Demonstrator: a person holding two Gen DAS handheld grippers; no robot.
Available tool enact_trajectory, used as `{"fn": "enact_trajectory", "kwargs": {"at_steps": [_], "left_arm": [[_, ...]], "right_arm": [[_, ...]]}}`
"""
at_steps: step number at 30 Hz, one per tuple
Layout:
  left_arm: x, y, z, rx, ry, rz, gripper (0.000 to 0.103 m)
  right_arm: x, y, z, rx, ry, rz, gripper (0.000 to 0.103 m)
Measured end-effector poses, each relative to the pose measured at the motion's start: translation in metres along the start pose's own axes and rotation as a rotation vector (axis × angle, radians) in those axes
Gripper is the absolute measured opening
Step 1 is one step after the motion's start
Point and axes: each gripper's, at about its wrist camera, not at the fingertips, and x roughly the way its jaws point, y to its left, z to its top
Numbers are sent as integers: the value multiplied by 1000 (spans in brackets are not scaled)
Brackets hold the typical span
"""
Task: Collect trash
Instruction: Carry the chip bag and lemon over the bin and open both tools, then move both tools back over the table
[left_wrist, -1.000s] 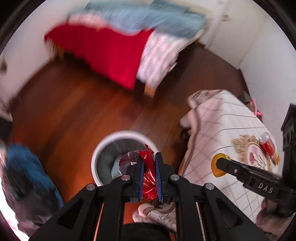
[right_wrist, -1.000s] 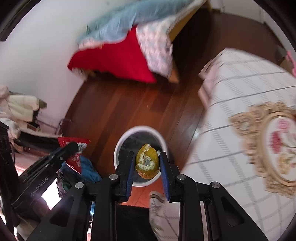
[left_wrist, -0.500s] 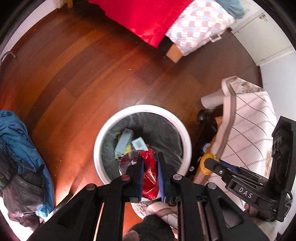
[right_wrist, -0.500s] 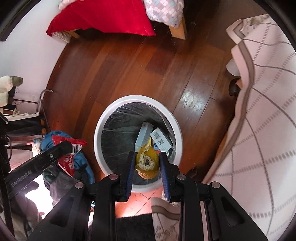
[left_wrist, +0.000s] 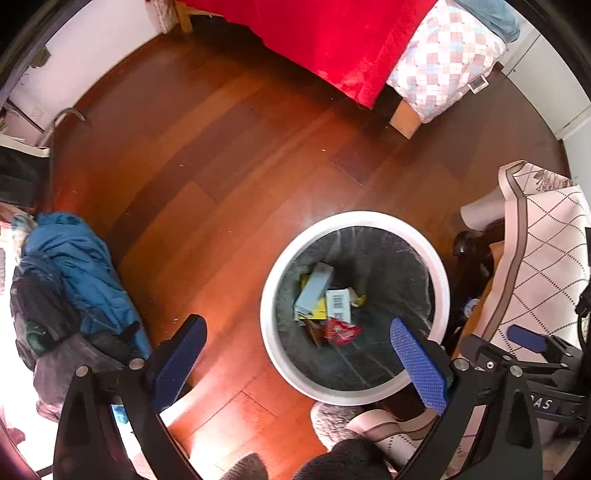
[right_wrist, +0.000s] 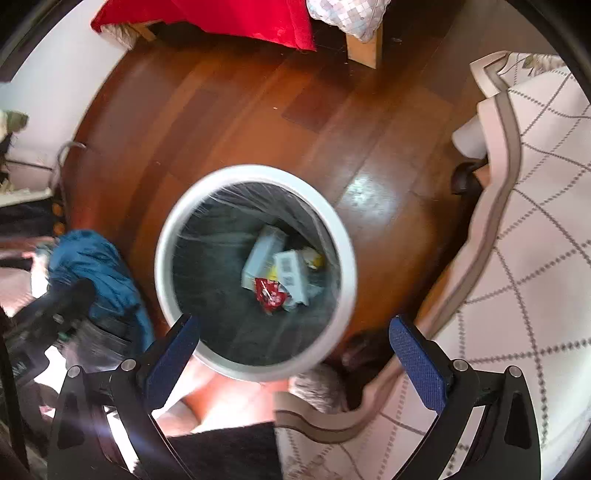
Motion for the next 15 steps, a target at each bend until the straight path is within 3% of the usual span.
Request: {"fn": "enact_trajectory", "kwargs": {"at_steps": [15], "left_arm": [[-47,-9,-36,23,-86,36,103]], "right_arm": [[-50,7,-41,-39,-71,-39,103]]}}
